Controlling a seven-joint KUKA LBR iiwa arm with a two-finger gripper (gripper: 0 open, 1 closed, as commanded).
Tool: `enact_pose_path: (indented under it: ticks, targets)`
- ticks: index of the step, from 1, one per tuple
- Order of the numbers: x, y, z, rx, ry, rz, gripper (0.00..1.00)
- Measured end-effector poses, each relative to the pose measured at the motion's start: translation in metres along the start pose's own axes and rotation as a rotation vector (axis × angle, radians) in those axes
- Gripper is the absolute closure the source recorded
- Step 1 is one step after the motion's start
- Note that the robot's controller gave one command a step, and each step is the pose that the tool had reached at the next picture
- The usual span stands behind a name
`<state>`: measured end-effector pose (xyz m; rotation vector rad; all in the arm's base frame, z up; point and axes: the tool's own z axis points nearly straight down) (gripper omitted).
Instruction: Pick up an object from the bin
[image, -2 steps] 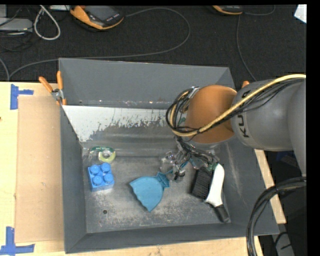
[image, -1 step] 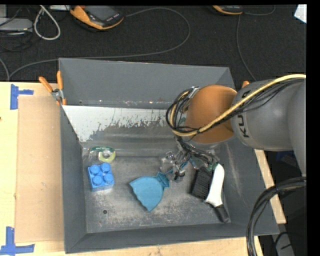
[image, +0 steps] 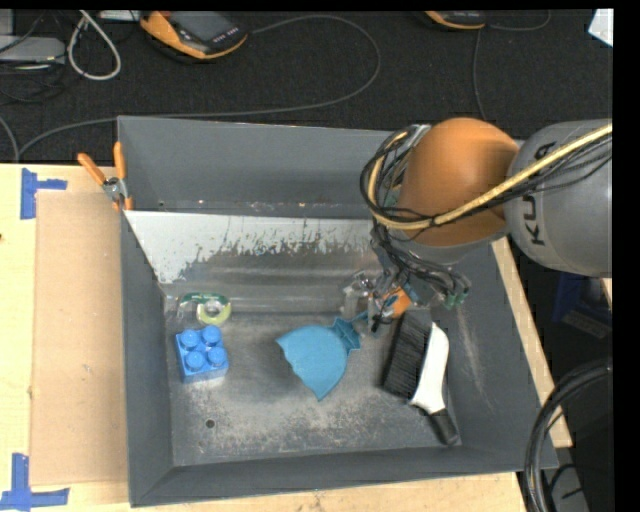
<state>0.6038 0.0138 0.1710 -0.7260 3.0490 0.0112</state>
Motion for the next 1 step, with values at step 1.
enact_pose_path:
  ticks: [1]
  targets:
    - [-0.0005,0.0021,-0.0294,0.002,-0.006,-0.010,1.00]
